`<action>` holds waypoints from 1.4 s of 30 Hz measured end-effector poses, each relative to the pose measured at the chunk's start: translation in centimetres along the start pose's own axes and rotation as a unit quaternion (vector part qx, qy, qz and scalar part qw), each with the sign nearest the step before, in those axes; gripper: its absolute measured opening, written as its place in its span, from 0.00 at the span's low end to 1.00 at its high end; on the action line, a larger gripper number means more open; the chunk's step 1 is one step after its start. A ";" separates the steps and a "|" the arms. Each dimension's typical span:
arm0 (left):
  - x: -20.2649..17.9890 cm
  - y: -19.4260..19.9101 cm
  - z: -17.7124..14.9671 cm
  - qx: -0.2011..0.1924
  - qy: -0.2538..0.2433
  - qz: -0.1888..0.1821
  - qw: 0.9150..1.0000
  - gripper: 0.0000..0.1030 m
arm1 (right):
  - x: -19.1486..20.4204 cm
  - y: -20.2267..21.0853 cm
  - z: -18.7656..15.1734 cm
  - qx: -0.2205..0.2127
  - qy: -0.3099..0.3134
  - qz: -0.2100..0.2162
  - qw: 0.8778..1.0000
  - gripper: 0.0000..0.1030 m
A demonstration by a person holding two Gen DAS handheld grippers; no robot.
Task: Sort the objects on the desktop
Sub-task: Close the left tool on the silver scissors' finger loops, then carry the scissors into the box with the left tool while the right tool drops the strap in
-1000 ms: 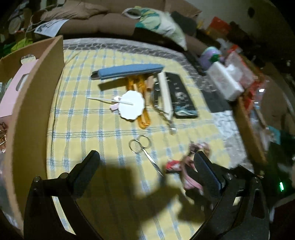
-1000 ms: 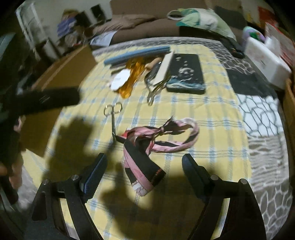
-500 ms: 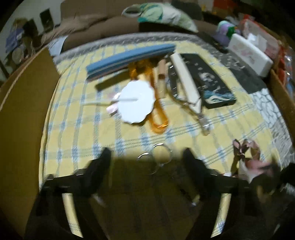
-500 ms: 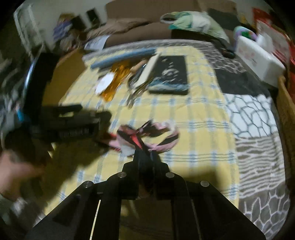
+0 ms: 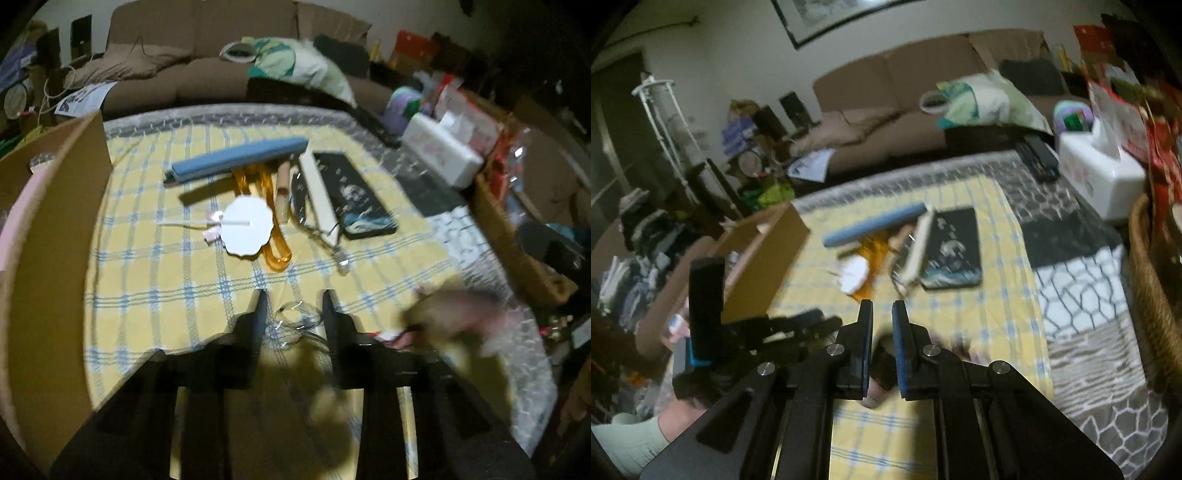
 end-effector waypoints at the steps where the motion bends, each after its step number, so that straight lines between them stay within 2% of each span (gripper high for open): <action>1: 0.1 1.0 0.3 -0.005 0.001 -0.004 1.000 0.21 | 0.5 0.4 0.6 -0.007 0.003 0.005 1.000 0.10; 5: 0.5 4.1 1.8 -0.024 0.002 -0.017 1.000 0.21 | 2.7 2.1 2.7 -0.039 0.010 0.021 0.999 0.10; 8: 1.0 5.4 2.4 -0.030 0.002 -0.019 0.999 0.21 | 2.0 2.0 2.4 -0.027 -0.001 0.004 1.000 0.10; 9: 1.1 5.5 2.5 -0.029 0.004 -0.021 0.999 0.21 | 1.4 1.6 1.9 -0.016 -0.010 -0.005 1.000 0.15; 12: 1.5 6.2 2.7 -0.030 0.015 -0.027 0.999 0.21 | -0.9 -0.3 -0.6 0.029 -0.042 -0.016 0.999 0.47; 15: 2.0 7.5 3.3 -0.040 0.016 -0.028 0.999 0.21 | -2.2 -2.2 -2.8 0.063 -0.039 -0.026 0.997 0.51; 17: 2.4 8.2 3.6 -0.043 0.017 -0.029 0.998 0.21 | -2.1 -3.6 -4.3 0.086 -0.029 -0.019 0.996 0.60; 21: 3.0 9.7 4.2 -0.051 0.018 -0.035 0.998 0.21 | -1.1 -6.7 -7.4 0.129 0.035 -0.039 0.990 0.75; 23: 3.1 10.2 4.3 -0.053 0.018 -0.039 0.998 0.21 | -1.1 -8.3 -8.8 0.155 0.061 -0.059 0.984 0.75; 25: 3.3 10.7 4.2 -0.054 0.017 -0.039 0.998 0.21 | -1.5 -9.9 -10.9 0.189 0.092 -0.089 0.974 0.70; 26: 3.5 10.9 4.2 -0.054 0.019 -0.041 0.998 0.21 | -1.4 -9.9 -10.8 0.173 0.123 -0.107 0.971 0.63; 28: 3.9 11.2 4.1 -0.053 0.022 -0.043 0.997 0.21 | -1.4 -10.0 -10.4 0.166 0.117 -0.104 0.974 0.09; 29: 4.1 11.4 4.0 -0.053 0.023 -0.042 0.997 0.21 | -1.7 -9.8 -10.0 0.162 0.101 -0.108 0.976 0.03; 33: 5.5 12.2 3.7 -0.052 0.029 -0.039 0.997 0.21 | -1.9 -8.7 -8.1 0.119 0.043 -0.075 0.989 0.04; 37: 8.2 14.0 3.7 -0.060 0.039 -0.029 0.997 0.21 | 0.3 -6.8 -4.5 0.068 0.022 -0.035 0.997 0.04; 42: 13.8 16.5 4.0 -0.067 0.063 -0.004 0.996 0.21 | 7.1 -3.7 1.6 0.002 0.042 0.025 0.999 0.04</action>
Point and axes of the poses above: each gripper's, at about its wrist camera, not at the fingertips, and y roughly against the way its jaws point, x to its left, z to its top, the point moved 9 cm from there along -y, roughly the way its jaws point, and after that the axes turned 7 degrees about z, right-handed, at the moved point
